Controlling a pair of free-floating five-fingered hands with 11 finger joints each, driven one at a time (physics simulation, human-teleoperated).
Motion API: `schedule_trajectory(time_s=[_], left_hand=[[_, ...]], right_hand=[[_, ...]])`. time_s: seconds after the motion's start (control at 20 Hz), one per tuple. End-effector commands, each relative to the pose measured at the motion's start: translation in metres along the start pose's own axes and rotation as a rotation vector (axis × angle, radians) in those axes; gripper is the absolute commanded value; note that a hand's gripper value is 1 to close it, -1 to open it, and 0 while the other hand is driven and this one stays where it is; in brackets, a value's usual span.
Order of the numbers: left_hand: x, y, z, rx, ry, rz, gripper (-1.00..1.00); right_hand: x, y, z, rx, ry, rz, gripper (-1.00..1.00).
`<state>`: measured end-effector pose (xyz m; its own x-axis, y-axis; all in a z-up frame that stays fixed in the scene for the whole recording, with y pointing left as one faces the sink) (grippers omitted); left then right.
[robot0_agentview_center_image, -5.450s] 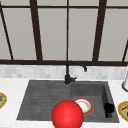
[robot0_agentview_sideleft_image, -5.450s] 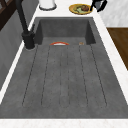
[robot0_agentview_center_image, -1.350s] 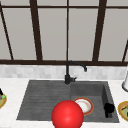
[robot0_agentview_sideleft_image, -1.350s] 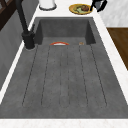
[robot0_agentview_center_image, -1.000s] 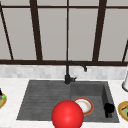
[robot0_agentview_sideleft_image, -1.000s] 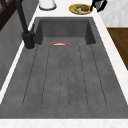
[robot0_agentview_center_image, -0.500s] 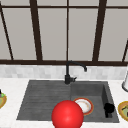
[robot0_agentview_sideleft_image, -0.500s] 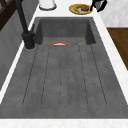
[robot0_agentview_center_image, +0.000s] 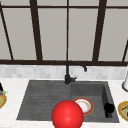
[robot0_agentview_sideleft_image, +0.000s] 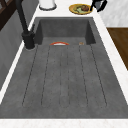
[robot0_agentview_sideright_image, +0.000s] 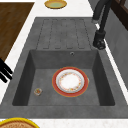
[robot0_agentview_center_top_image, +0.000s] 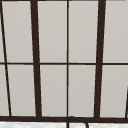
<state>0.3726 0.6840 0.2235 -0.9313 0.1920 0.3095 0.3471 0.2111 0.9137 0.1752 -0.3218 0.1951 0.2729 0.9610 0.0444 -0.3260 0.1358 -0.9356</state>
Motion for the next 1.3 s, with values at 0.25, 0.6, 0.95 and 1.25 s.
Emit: schedule_trajectory(time_s=[0.25, 0.6, 0.95, 1.25], left_hand=[[0.010, 0.003, -0.062, -0.030, -0.009, -0.069, 1.00], [0.004, 0.002, -0.105, -0.024, -0.036, -0.061, 1.00], [0.004, 0.009, -0.156, -0.023, -0.018, -0.050, 1.00], [0.009, 0.015, -0.202, -0.028, -0.015, -0.048, 1.00]], right_hand=[[0.000, 0.000, 0.000, 0.000, 0.000, 0.000, 0.00], [0.000, 0.000, 0.000, 0.000, 0.000, 0.000, 0.00], [0.000, 0.000, 0.000, 0.000, 0.000, 0.000, 0.00], [0.000, 0.000, 0.000, 0.000, 0.000, 0.000, 0.00]])
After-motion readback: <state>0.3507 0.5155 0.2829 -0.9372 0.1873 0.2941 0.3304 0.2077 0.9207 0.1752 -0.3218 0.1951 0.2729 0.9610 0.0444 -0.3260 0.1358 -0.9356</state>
